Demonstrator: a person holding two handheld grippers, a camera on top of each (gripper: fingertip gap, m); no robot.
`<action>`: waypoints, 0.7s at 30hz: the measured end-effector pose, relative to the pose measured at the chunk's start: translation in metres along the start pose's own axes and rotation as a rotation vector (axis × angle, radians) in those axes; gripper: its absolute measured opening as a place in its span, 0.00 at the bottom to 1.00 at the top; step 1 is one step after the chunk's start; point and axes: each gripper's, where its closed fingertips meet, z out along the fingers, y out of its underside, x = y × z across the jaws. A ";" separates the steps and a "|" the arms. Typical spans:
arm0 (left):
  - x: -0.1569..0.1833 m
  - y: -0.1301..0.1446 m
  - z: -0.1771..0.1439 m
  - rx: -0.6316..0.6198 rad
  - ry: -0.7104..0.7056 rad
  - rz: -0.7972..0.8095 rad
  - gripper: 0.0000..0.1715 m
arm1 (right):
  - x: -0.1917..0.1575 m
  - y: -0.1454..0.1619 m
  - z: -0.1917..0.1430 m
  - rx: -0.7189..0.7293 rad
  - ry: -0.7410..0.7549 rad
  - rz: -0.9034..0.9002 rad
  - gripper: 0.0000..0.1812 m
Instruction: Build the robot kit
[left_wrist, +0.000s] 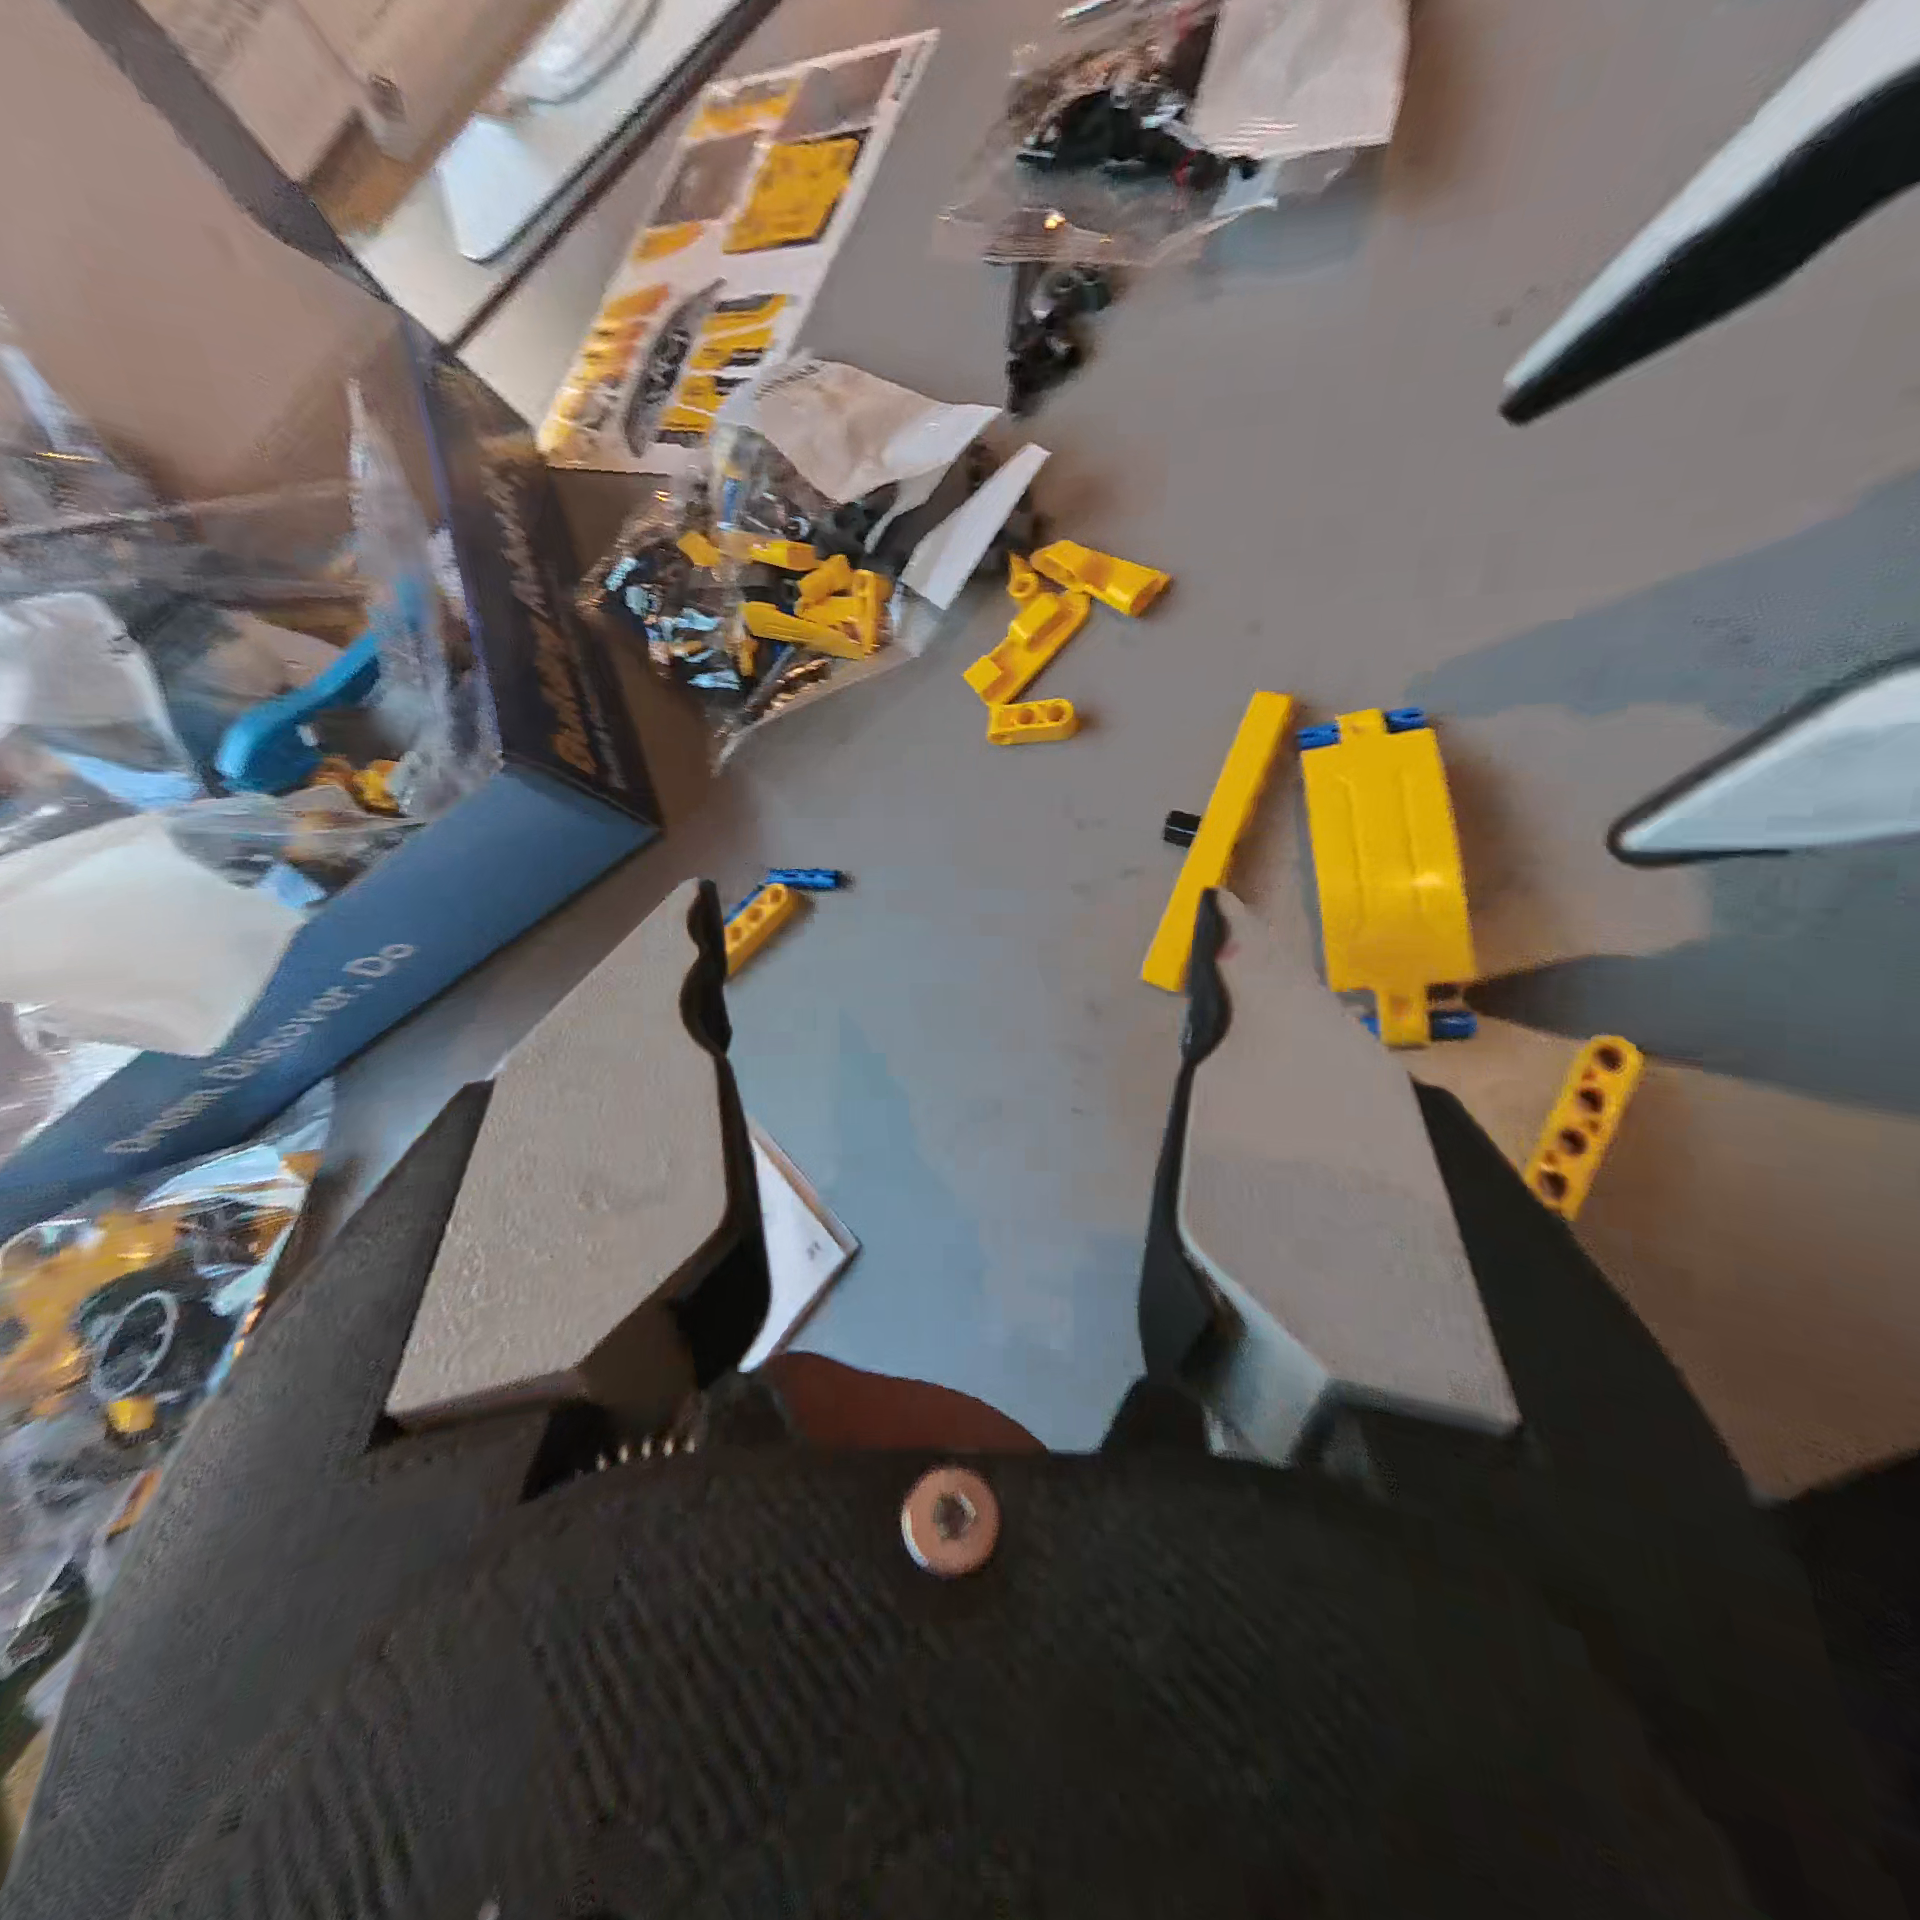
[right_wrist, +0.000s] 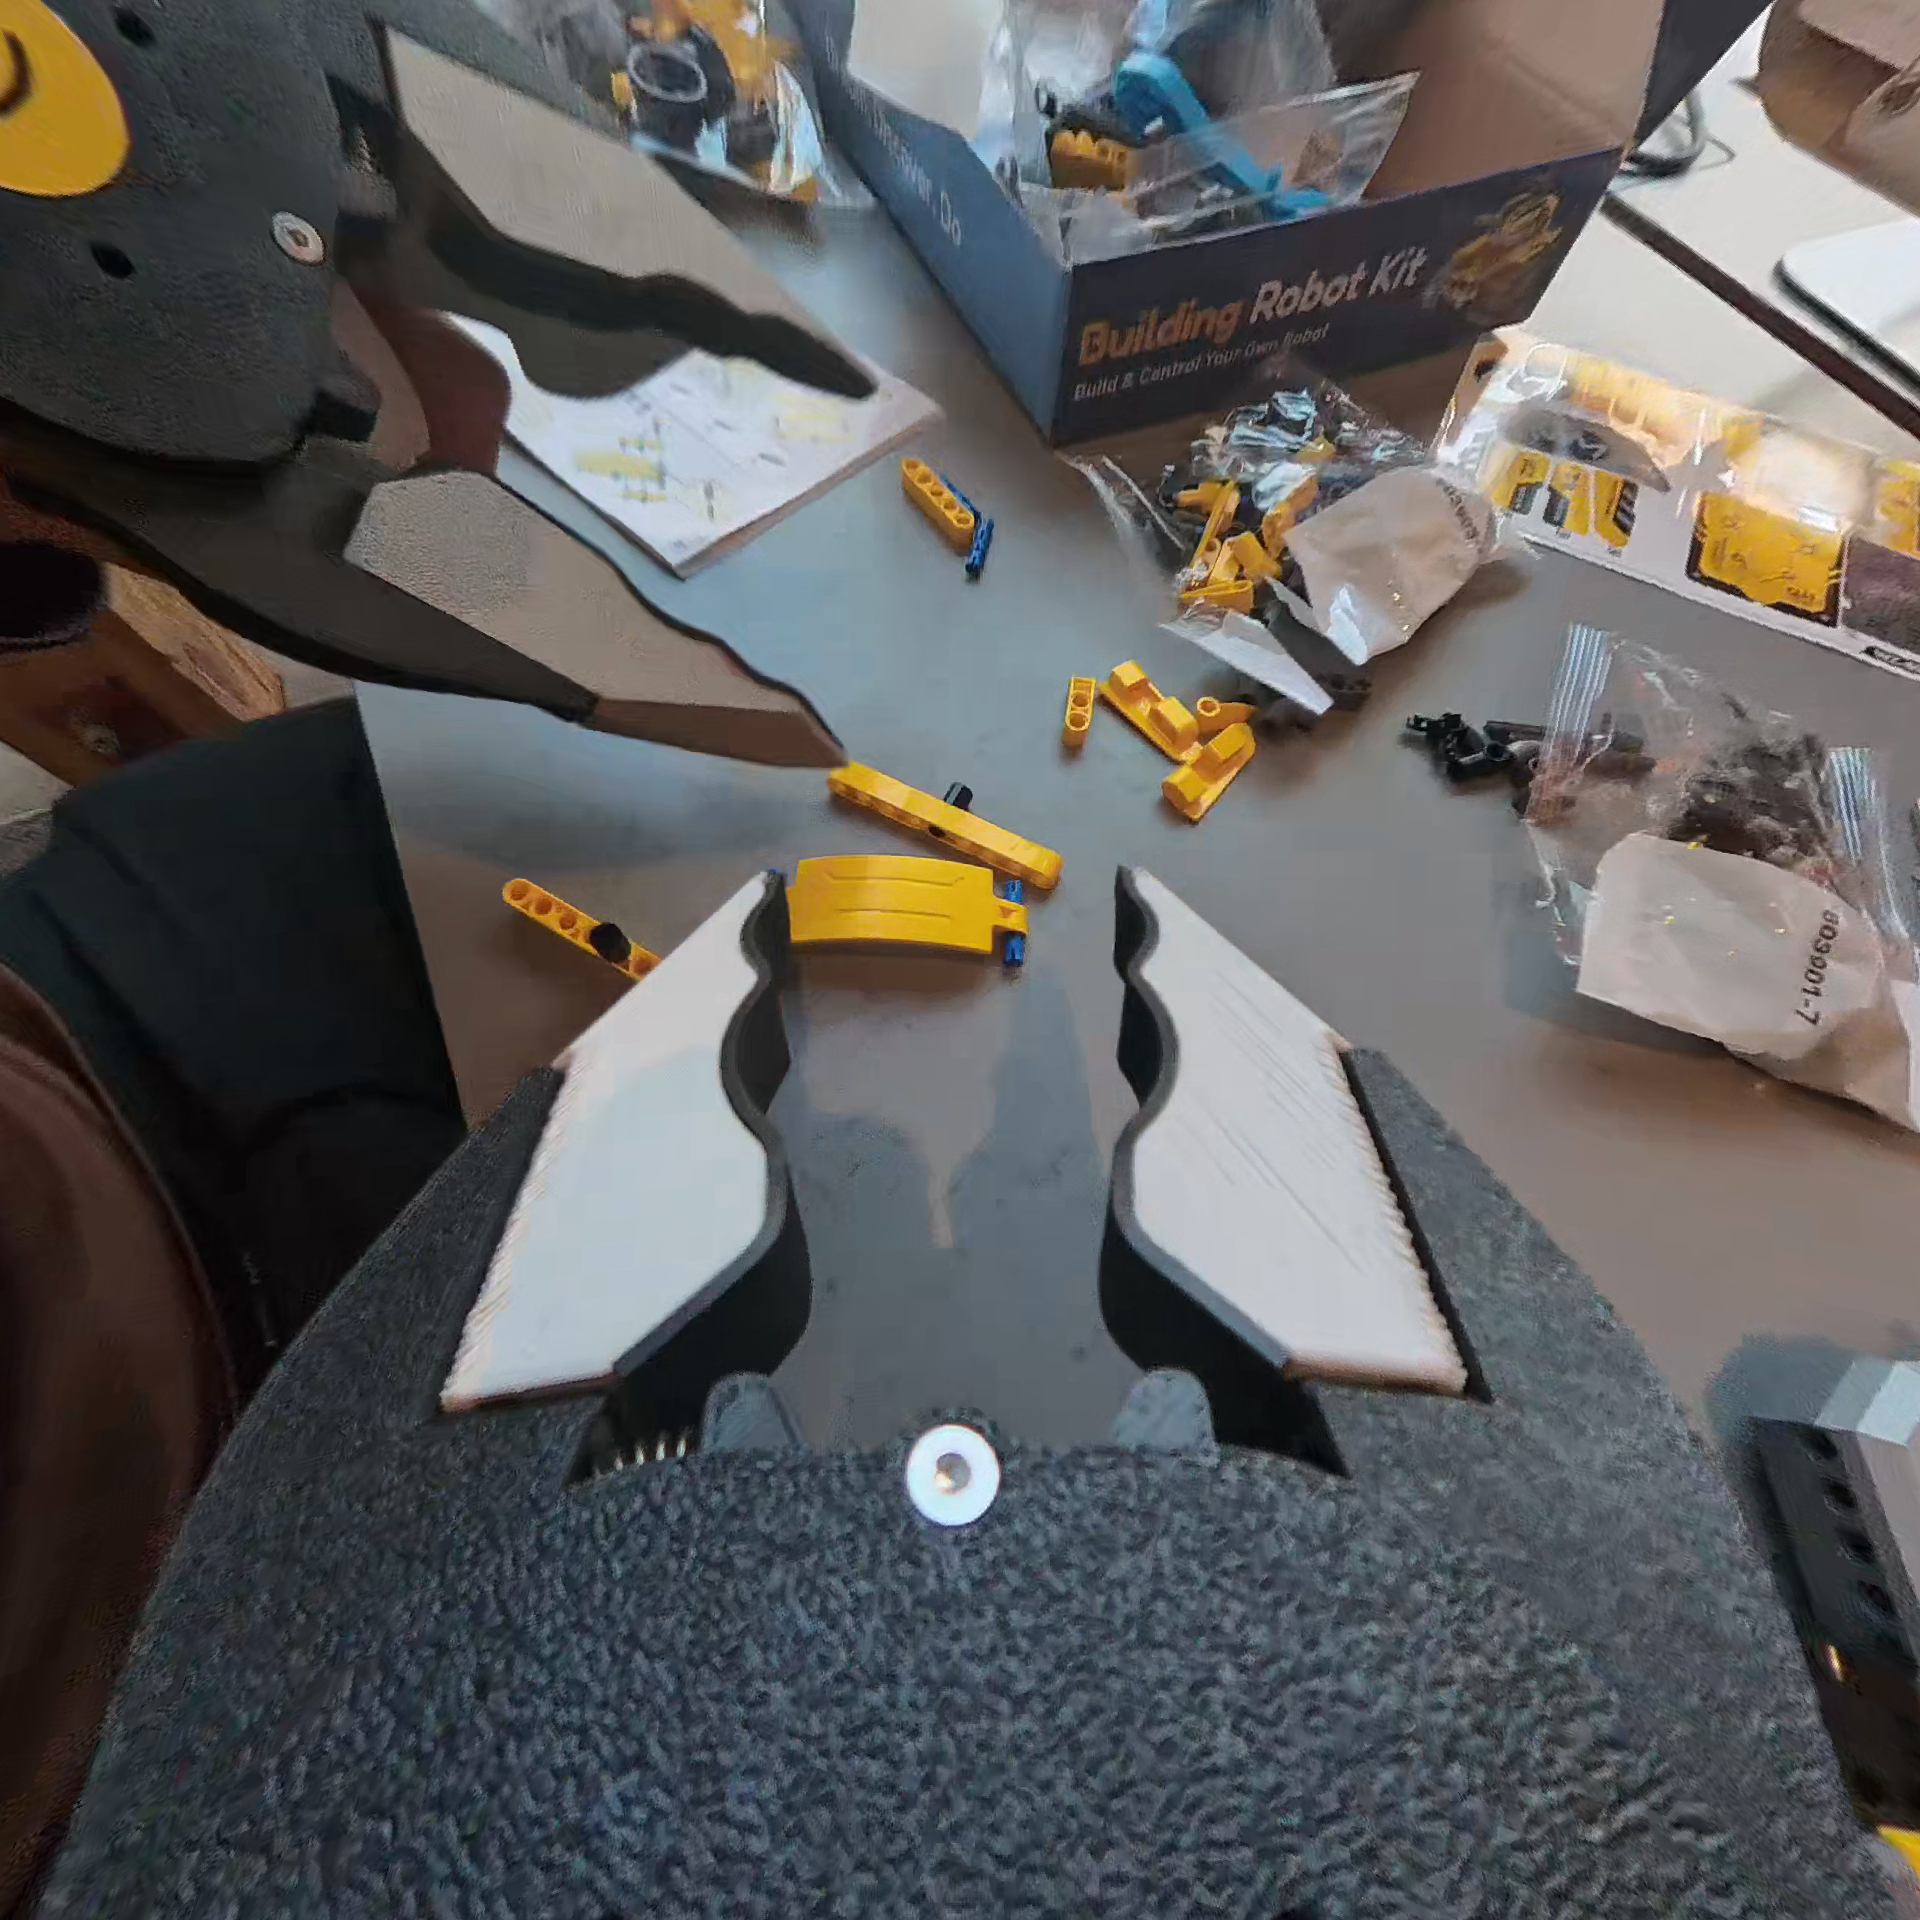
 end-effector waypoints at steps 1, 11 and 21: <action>-0.001 0.000 0.003 -0.001 -0.033 0.011 0.51 | 0.000 0.004 0.004 -0.026 0.015 -0.004 0.34; 0.030 0.011 0.009 -0.048 0.142 -0.003 0.48 | 0.000 0.029 0.010 -0.134 -0.011 -0.018 0.28; 0.063 0.005 -0.011 -0.022 0.444 0.011 0.51 | -0.027 0.049 0.031 -0.233 -0.075 -0.042 0.15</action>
